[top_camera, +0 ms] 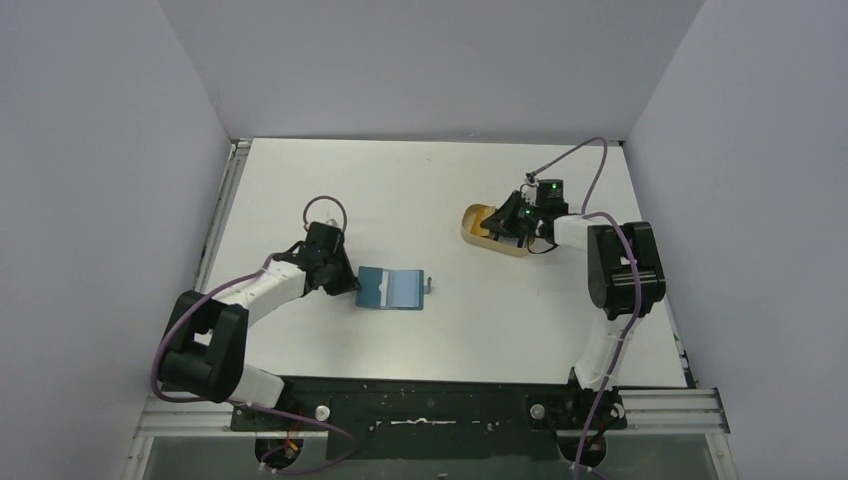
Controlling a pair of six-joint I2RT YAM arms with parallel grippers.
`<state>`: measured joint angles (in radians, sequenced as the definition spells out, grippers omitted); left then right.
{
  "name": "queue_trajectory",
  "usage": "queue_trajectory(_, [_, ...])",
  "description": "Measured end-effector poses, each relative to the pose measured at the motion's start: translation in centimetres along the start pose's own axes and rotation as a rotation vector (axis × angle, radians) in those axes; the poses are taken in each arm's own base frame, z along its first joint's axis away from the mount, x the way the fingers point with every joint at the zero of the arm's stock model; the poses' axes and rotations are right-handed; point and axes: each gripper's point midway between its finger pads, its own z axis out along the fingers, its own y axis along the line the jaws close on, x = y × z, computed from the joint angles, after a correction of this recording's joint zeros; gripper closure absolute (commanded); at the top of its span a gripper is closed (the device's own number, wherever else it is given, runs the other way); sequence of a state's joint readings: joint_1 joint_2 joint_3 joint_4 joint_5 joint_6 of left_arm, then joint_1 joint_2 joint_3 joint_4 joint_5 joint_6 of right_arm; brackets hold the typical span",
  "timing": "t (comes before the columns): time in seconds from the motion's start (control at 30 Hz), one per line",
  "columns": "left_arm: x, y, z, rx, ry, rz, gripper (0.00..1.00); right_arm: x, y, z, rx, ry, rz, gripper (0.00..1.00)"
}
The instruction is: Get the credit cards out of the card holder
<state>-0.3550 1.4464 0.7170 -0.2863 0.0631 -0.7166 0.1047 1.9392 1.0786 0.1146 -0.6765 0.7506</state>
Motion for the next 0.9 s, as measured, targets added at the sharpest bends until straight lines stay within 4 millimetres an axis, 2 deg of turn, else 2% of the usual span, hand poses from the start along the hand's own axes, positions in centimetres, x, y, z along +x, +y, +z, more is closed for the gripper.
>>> queue_trajectory(0.07, [0.0,0.0,0.0,0.000,0.001,-0.002,1.00,0.0,0.0,0.0,0.001,0.000,-0.002,0.93])
queue_trajectory(0.17, [-0.1,0.1,-0.1,0.000,-0.001,-0.003,1.00,0.0,-0.1,0.0,0.002,0.002,-0.002,0.67])
queue_trajectory(0.27, [-0.2,0.0,-0.2,0.002,-0.004,0.000,1.00,0.1,-0.1,0.0,0.001,0.008,-0.003,0.54])
queue_trajectory(0.53, [-0.1,0.2,-1.2,0.001,-0.007,0.012,1.00,-0.4,0.5,-0.2,0.000,0.013,-0.024,0.47])
queue_trajectory(0.67, [-0.7,-0.2,-2.4,0.010,-0.020,0.020,1.00,-1.0,1.0,-1.4,0.044,0.010,-0.065,0.41])
queue_trajectory(0.8, [-1.7,-1.0,-3.5,0.028,-0.043,0.041,1.00,-2.8,4.0,-3.9,0.056,-0.042,-0.177,0.38])
queue_trajectory(0.87, [-2.1,-1.3,-4.0,0.034,-0.053,0.049,1.00,-3.6,6.1,-5.6,0.072,-0.088,-0.265,0.38])
queue_trajectory(0.9, [-2.2,-1.4,-4.2,0.036,-0.055,0.052,1.00,-3.5,7.9,-6.4,0.072,-0.105,-0.326,0.39])
